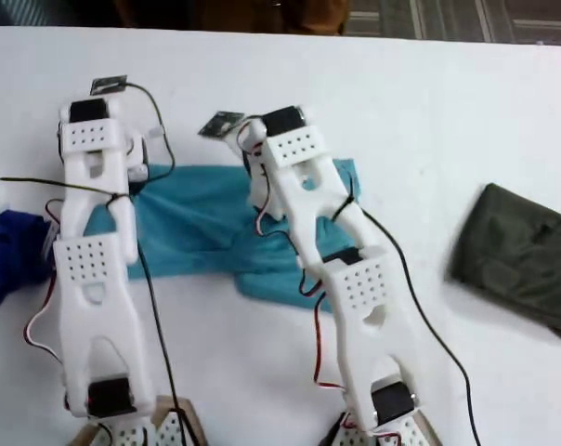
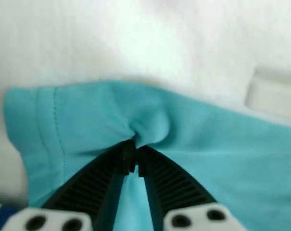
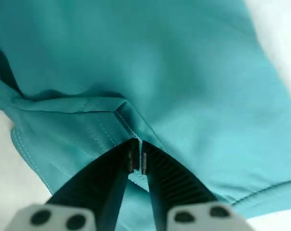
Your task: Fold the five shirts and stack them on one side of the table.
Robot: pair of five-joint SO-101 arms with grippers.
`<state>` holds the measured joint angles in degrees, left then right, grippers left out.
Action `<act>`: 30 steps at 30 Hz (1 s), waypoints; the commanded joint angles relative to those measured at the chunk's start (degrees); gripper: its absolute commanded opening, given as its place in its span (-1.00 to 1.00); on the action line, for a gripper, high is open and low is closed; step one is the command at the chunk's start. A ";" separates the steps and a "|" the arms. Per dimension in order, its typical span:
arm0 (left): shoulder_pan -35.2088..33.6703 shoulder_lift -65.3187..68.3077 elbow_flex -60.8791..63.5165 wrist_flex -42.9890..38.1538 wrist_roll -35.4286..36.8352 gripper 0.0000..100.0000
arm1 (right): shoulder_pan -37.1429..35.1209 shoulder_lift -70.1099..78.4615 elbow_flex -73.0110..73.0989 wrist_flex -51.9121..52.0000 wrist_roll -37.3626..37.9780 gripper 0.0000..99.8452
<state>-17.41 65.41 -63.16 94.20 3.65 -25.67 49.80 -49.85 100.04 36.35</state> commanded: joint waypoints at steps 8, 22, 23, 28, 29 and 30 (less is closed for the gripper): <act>-2.55 0.18 -0.84 -1.93 0.35 -0.95 | -3.74 -7.69 15.12 1.36 0.18 -0.96; -2.55 0.18 -0.84 -1.93 0.35 -0.95 | -10.15 -31.87 47.74 1.27 2.20 -0.96; -2.55 0.18 -0.84 -1.93 0.35 -0.95 | -11.38 -33.45 50.29 1.27 2.20 -0.96; -2.55 0.18 -0.84 -1.93 0.35 -0.95 | -12.97 -41.80 52.31 1.27 2.20 -0.96; -2.55 0.18 -0.84 -1.93 0.35 -0.95 | -12.00 -42.86 50.81 1.27 2.20 -0.96; -2.55 0.18 -0.84 -1.85 0.35 -0.95 | -10.42 -43.56 48.97 1.19 2.20 -0.96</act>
<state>-17.41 65.41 -63.16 94.20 3.65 -37.98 11.56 2.46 100.04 38.02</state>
